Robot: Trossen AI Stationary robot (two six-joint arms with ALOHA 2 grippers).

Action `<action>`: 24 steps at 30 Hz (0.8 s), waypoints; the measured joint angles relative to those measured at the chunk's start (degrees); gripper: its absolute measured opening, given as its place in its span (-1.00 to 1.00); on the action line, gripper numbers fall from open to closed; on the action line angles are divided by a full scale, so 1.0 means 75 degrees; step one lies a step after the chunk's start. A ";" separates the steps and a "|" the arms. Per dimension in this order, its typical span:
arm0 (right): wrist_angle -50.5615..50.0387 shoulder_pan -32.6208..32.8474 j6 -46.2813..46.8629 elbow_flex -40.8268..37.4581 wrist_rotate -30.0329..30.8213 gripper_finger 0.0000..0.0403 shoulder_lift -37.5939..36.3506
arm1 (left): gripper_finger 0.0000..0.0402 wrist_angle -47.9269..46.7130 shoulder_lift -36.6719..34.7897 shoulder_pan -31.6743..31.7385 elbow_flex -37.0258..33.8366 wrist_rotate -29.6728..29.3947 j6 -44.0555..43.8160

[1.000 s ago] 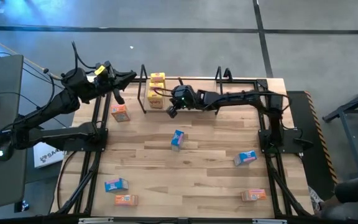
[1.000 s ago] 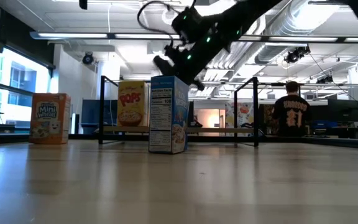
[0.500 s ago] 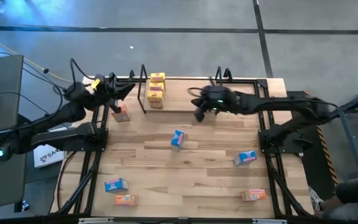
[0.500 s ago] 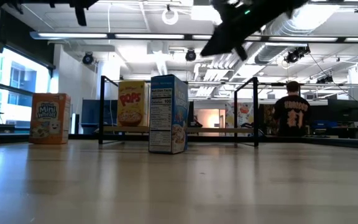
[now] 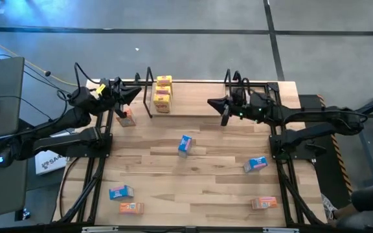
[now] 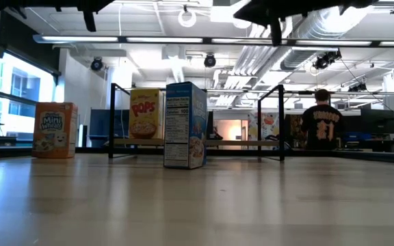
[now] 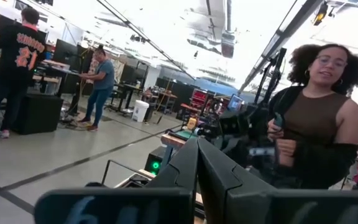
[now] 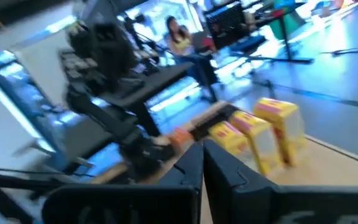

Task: Stack cereal on shelf
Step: Put the middle right blue cereal box on the shelf

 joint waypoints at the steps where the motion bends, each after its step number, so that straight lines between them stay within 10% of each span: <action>1: -0.0136 -0.0055 0.0179 0.0177 -0.0231 -0.93 0.0026 | -1.00 -0.0002 0.0000 0.0001 0.0000 0.0000 -0.0003; 14: -0.6264 0.0543 -0.0304 0.4459 -0.2277 0.29 0.0684 | -1.00 -0.0018 0.0000 0.0001 0.0000 -0.0026 -0.0139; 24: -1.0915 0.1113 -0.1585 0.6917 -0.3502 0.49 0.2910 | -1.00 -0.0018 0.0000 0.0001 0.0000 -0.0032 -0.0203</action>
